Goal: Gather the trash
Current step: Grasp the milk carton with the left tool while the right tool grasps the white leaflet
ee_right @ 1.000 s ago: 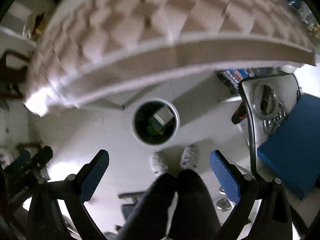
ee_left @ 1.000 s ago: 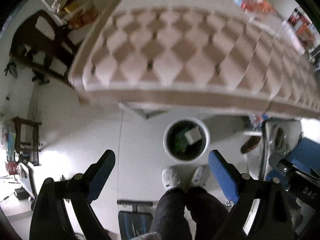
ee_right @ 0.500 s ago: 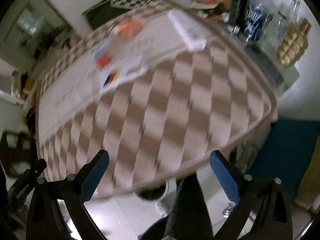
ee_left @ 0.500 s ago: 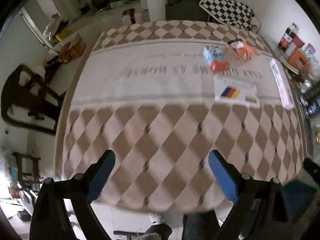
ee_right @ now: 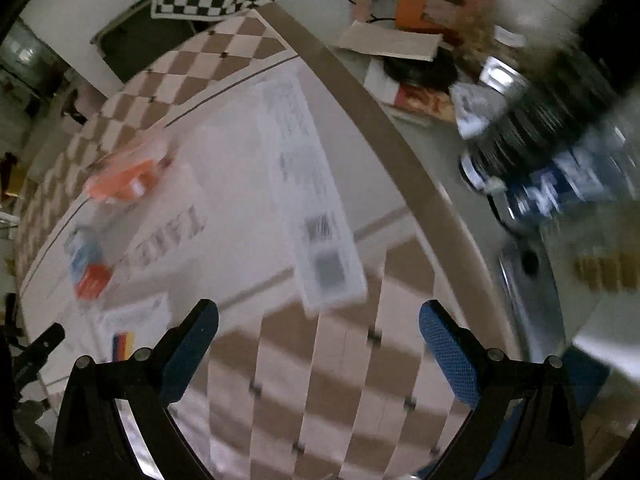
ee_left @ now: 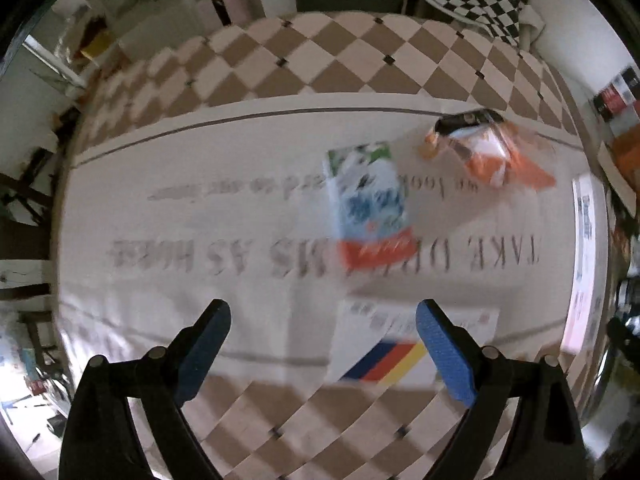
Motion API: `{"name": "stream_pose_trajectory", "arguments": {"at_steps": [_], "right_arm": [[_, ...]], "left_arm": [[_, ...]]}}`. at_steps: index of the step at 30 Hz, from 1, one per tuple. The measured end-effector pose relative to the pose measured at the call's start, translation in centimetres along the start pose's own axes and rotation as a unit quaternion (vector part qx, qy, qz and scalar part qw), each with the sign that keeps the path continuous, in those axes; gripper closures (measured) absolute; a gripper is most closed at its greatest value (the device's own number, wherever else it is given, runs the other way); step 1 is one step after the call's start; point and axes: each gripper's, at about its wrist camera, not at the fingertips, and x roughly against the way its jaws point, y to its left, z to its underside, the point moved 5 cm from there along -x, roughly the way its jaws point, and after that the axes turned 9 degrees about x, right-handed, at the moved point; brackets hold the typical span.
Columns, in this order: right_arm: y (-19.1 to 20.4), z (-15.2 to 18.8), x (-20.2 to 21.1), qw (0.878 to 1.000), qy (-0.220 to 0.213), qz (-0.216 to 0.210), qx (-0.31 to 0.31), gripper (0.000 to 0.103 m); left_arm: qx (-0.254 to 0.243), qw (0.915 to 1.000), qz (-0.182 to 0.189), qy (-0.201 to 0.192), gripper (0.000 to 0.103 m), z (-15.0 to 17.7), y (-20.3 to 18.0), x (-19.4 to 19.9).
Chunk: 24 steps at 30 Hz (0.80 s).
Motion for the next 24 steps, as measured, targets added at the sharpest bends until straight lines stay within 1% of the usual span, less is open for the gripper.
{"name": "stream_pose_trajectory", "arguments": {"at_steps": [1, 2, 5, 7, 10, 11, 12, 13, 14, 15, 16, 18, 19, 20, 21, 22, 23, 24], "right_arm": [[-0.1, -0.7, -0.5, 1.0, 0.004, 0.003, 0.001, 0.006], [-0.3, -2.0, -1.4, 1.0, 0.011, 0.004, 0.002, 0.007], [-0.7, -4.3, -3.1, 1.0, 0.018, 0.005, 0.0, 0.009], [-0.8, -5.5, -4.1, 1.0, 0.027, 0.003, -0.001, 0.014], [-0.9, -6.9, -5.5, 0.999, 0.038, -0.003, -0.005, 0.015], [-0.8, -7.4, -5.9, 0.999, 0.042, -0.006, -0.004, 0.015], [-0.7, -7.6, -6.2, 0.999, 0.044, -0.007, -0.003, 0.015], [-0.6, -7.9, -6.5, 0.999, 0.046, -0.009, -0.002, 0.016], [-0.4, -8.1, -6.8, 0.999, 0.049, -0.01, 0.001, 0.016], [-0.3, -8.3, -7.1, 0.999, 0.051, -0.01, 0.004, 0.016], [0.0, -8.5, -7.5, 0.998, 0.054, -0.01, 0.007, 0.019], [0.4, -9.1, -8.0, 0.998, 0.059, -0.009, 0.012, 0.023], [0.6, -9.3, -8.3, 0.998, 0.062, -0.009, 0.016, 0.027], [0.9, -9.4, -8.6, 0.998, 0.065, -0.009, 0.018, 0.034], [1.0, -9.5, -8.9, 0.997, 0.068, -0.008, 0.02, 0.038], [1.1, -9.5, -9.1, 0.997, 0.072, -0.007, 0.022, 0.047], [1.2, -9.5, -9.3, 0.997, 0.075, -0.001, 0.025, 0.05], [1.3, -9.6, -9.4, 0.997, 0.071, 0.001, 0.027, 0.05]], "left_arm": [[0.004, 1.0, 0.005, 0.006, 0.009, -0.6, -0.3, -0.5], [0.009, 0.9998, 0.009, 0.012, 0.009, -1.4, -0.6, -1.1], [0.017, 0.9993, 0.017, 0.028, 0.009, -3.0, -1.3, -2.6], [0.021, 0.999, 0.017, 0.036, 0.01, -3.9, -1.7, -3.6], [0.019, 0.9986, 0.019, 0.045, 0.027, -4.8, -2.2, -4.5], [0.019, 0.9986, 0.019, 0.046, 0.03, -5.0, -2.3, -4.7], [0.019, 0.9985, 0.019, 0.047, 0.03, -5.2, -2.4, -4.9], [0.018, 0.9986, 0.02, 0.046, 0.033, -5.4, -2.5, -5.1], [0.017, 0.9987, 0.019, 0.045, 0.046, -5.5, -2.6, -5.2], [0.016, 0.9987, 0.019, 0.044, 0.053, -5.7, -2.7, -5.3], [0.016, 0.9987, 0.017, 0.045, 0.056, -5.8, -2.8, -5.4], [0.014, 0.9989, 0.019, 0.041, 0.057, -6.1, -3.0, -5.5], [0.011, 0.999, 0.019, 0.038, 0.057, -6.1, -3.0, -5.5], [0.009, 0.9993, 0.015, 0.034, 0.057, -6.1, -2.9, -5.4], [0.007, 0.9994, 0.014, 0.031, 0.057, -5.9, -2.7, -5.2], [0.004, 0.9996, 0.011, 0.027, 0.057, -5.9, -2.6, -5.0], [0.002, 0.9997, 0.008, 0.023, 0.057, -5.9, -2.7, -4.9], [0.001, 0.9998, 0.007, 0.02, 0.057, -5.9, -2.8, -4.7]]}}
